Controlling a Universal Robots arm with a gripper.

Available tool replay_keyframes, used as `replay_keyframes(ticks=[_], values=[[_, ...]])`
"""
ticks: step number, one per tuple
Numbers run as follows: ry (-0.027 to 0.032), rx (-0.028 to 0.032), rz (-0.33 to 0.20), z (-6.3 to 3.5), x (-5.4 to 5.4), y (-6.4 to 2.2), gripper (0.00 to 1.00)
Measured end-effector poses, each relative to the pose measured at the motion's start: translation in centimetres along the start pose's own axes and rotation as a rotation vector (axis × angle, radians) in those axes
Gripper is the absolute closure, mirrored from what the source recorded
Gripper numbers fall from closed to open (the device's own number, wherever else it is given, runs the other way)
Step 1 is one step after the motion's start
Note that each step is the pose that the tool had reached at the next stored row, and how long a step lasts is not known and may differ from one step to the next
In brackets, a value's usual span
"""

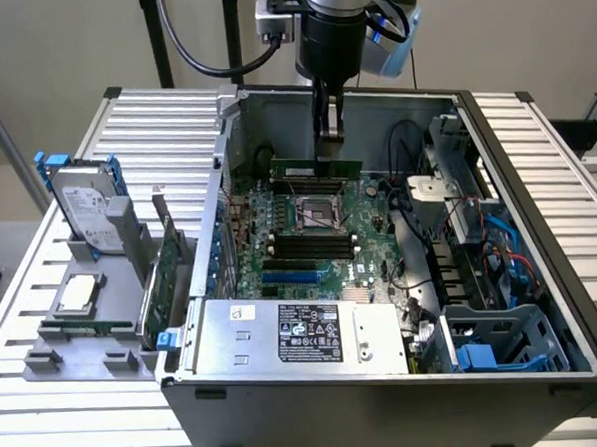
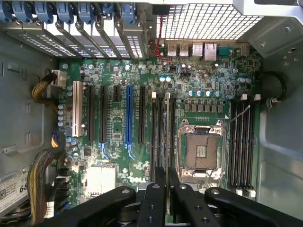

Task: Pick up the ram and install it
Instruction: 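Insert the ram into the slot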

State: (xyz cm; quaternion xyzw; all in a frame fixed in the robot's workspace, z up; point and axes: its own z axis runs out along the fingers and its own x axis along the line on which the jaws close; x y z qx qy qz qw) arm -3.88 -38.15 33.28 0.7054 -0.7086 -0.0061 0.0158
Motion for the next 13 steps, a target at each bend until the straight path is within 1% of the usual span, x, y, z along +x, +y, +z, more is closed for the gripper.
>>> replay_keyframes(ticks=[3, 9, 13], values=[[0.0000, 0.0000, 0.000, 0.10, 0.0, 0.00, 1.00], [0.0002, 0.0000, 0.000, 1.17, 0.0, -0.01, 1.00], [0.0000, 0.0000, 0.005, 1.91, 0.0, 0.23, 1.00]])
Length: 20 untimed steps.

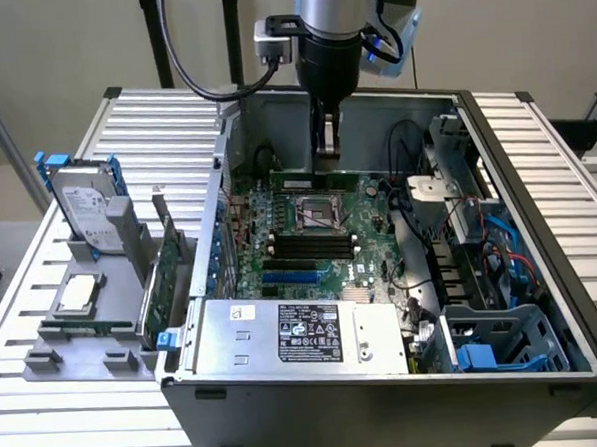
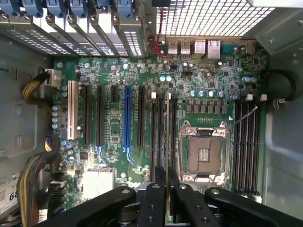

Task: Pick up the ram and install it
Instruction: 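Insert the ram into the slot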

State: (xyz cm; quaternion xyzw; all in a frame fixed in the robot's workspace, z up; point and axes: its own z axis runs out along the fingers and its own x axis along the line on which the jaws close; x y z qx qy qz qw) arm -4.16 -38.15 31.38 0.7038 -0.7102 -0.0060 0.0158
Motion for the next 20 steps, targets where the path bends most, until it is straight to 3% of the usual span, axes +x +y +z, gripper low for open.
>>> replay_keyframes(ticks=[12, 20], values=[[-0.0003, -0.0003, 0.013, 2.18, 0.0, 0.12, 1.00], [-0.0002, -0.0003, 0.013, 3.62, 0.3, -0.24, 1.00]])
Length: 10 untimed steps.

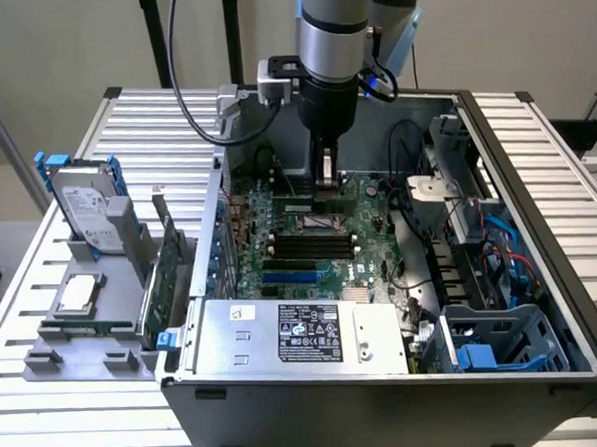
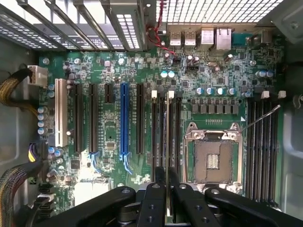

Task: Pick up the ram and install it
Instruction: 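Insert the ram into the slot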

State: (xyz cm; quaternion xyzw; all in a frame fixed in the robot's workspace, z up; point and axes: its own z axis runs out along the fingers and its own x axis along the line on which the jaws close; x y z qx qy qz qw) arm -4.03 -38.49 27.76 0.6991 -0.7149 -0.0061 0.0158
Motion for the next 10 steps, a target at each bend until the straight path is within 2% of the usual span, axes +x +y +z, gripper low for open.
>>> replay_keyframes(ticks=[10], values=[[-0.0001, 0.0001, 0.000, 1.83, 1.0, -0.26, 1.00]])
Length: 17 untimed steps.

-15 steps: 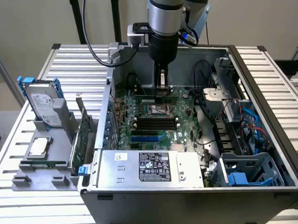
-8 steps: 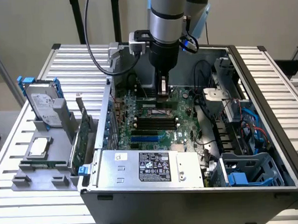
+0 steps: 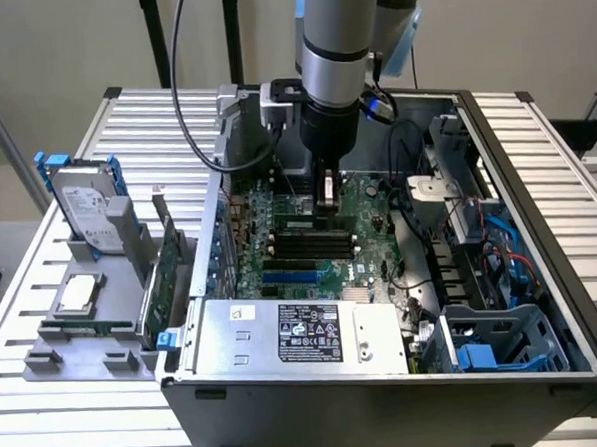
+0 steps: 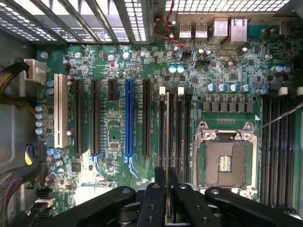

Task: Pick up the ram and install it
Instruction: 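Insert the ram into the slot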

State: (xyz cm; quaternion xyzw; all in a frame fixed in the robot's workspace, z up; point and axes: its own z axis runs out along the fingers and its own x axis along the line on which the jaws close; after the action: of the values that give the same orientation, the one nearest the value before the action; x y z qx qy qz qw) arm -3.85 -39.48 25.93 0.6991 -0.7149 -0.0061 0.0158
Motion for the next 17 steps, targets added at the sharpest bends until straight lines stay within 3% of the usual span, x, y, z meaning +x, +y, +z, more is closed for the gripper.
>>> replay_keyframes(ticks=[11, 17], values=[[-0.0001, -0.0001, 0.000, 2.00, 0.4, -0.07, 1.00], [-0.0118, -0.0003, 0.000, 2.79, 0.4, -0.10, 1.00]])
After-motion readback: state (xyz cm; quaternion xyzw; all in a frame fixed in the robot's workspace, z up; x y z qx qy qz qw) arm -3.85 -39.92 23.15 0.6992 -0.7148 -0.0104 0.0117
